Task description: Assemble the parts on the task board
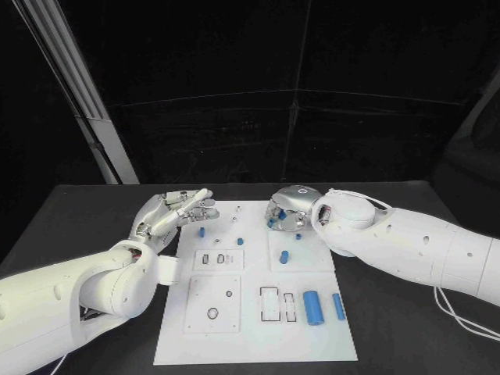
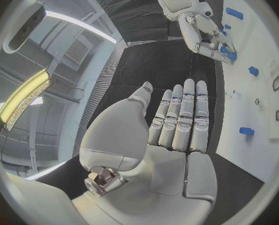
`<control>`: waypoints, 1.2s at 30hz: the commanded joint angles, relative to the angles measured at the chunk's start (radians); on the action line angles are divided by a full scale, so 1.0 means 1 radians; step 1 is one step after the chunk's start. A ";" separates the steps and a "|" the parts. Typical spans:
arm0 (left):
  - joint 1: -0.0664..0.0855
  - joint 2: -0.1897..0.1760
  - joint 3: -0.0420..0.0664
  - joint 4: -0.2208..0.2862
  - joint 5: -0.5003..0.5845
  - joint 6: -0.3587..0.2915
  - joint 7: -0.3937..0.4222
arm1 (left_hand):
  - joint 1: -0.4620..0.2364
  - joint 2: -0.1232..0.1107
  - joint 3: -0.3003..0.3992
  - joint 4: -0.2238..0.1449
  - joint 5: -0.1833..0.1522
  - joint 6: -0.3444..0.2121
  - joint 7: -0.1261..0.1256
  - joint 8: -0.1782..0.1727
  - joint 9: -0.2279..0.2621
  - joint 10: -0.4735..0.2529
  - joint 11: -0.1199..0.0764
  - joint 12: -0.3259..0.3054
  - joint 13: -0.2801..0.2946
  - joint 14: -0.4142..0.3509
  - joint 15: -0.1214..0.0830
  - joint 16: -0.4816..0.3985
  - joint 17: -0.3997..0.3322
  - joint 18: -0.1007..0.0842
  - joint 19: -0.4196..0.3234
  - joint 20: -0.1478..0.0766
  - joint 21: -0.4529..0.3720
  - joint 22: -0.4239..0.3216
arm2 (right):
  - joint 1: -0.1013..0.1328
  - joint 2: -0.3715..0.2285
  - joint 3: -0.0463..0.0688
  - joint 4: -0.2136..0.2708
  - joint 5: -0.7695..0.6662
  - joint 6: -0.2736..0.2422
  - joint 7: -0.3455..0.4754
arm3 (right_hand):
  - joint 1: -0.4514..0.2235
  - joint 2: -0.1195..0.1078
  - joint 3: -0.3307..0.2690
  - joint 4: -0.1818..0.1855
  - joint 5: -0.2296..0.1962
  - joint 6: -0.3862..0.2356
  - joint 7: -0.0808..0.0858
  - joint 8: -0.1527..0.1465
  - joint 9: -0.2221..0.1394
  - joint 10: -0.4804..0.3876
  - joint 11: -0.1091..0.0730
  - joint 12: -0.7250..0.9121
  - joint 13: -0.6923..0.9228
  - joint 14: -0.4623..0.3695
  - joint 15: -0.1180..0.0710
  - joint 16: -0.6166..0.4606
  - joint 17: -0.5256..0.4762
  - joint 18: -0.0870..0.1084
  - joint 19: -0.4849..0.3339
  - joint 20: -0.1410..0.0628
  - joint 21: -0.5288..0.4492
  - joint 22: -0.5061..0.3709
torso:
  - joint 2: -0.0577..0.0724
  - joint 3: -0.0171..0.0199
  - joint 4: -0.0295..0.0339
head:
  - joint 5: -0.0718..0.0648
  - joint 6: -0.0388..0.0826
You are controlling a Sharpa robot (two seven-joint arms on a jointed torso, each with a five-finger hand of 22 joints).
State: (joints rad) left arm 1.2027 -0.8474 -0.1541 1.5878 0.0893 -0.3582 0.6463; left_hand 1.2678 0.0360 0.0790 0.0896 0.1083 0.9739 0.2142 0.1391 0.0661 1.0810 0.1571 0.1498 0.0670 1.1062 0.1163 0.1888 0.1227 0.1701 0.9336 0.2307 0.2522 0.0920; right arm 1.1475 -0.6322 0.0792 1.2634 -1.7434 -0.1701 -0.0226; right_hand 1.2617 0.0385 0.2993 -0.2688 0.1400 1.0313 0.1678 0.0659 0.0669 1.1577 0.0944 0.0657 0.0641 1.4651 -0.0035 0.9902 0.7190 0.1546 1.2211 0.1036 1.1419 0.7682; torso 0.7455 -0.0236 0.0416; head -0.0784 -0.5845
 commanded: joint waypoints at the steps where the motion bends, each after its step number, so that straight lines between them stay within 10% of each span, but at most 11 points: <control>1: 0.002 -0.001 0.001 0.000 -0.007 0.017 0.001 | 0.007 0.006 0.001 -0.006 -0.003 0.004 0.003 -0.007 -0.002 0.005 0.003 -0.006 -0.001 0.003 0.002 -0.007 0.002 0.014 0.008 0.001 -0.004 -0.001 | 0.002 0.004 0.000 -0.002 -0.021 0.033 -0.014 | -0.002 0.002 0.013 -0.001 -0.005 0.008 0.000 0.001 0.000 0.008 0.001 -0.003 0.000 0.011 0.005 0.012 0.011 -0.013 0.007 0.000 0.012 0.012 | 0.002 0.0006 0.0001 | 0.001 0.000; 13: 0.002 -0.003 0.001 0.000 -0.007 0.020 -0.003 | 0.007 0.006 0.002 -0.007 -0.003 0.003 0.004 -0.009 -0.002 0.004 0.003 -0.008 -0.001 0.003 0.002 -0.009 0.002 0.014 0.008 0.001 -0.006 -0.003 | 0.002 0.015 0.000 -0.003 -0.033 0.002 -0.023 | 0.014 0.027 0.107 0.013 -0.069 0.052 -0.009 0.010 0.004 0.055 -0.010 0.004 0.004 0.010 -0.002 0.082 0.076 -0.023 0.025 -0.004 0.076 0.095 | 0.004 0.0014 0.0000 | 0.003 -0.003; 25: 0.002 -0.009 0.001 0.002 -0.007 0.020 -0.005 | 0.008 0.008 0.004 -0.009 -0.003 0.003 0.004 -0.010 -0.002 0.004 0.004 -0.011 -0.001 0.003 0.003 -0.011 0.002 0.014 0.009 0.001 -0.008 -0.004 | 0.020 0.009 0.002 0.032 0.006 -0.131 -0.037 | -0.020 -0.005 0.131 0.061 -0.082 0.075 -0.018 0.009 0.005 0.081 -0.018 0.001 0.005 0.006 -0.006 0.111 0.097 -0.028 0.029 -0.007 0.106 0.130 | 0.006 0.0011 0.0016 | 0.002 0.011; 36: 0.003 -0.004 0.001 0.005 -0.007 0.024 -0.007 | 0.009 0.009 0.005 -0.011 -0.003 0.003 0.004 -0.011 -0.002 0.004 0.004 -0.012 -0.001 0.003 0.003 -0.012 0.002 0.014 0.009 0.002 -0.009 -0.005 | 0.041 0.111 0.003 -0.079 0.023 -0.166 -0.050 | -0.025 -0.013 0.136 0.072 -0.080 0.076 -0.019 0.007 0.004 0.082 -0.019 -0.001 0.005 0.005 -0.007 0.116 0.100 -0.029 0.029 -0.008 0.110 0.134 | 0.008 0.0012 0.0071 | 0.003 0.019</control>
State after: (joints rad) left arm 1.2035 -0.8525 -0.1540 1.5902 0.0887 -0.3500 0.6365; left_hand 1.2724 0.0406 0.0847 0.0840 0.1083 0.9739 0.2142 0.1332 0.0654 1.0810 0.1571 0.1393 0.0671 1.1061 0.1164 0.1820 0.1234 0.1697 0.9370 0.2341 0.2486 0.0879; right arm 1.1849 -0.5282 0.0817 1.1931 -1.7336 -0.2965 -0.0643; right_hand 1.2429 0.0279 0.4369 -0.2025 0.0635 1.0992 0.1502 0.0660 0.0715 1.2330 0.0768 0.0640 0.0702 1.4650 -0.0035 1.1018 0.8177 0.1395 1.2441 0.0946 1.2461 0.9015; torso 0.7525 -0.0227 0.0463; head -0.0771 -0.5661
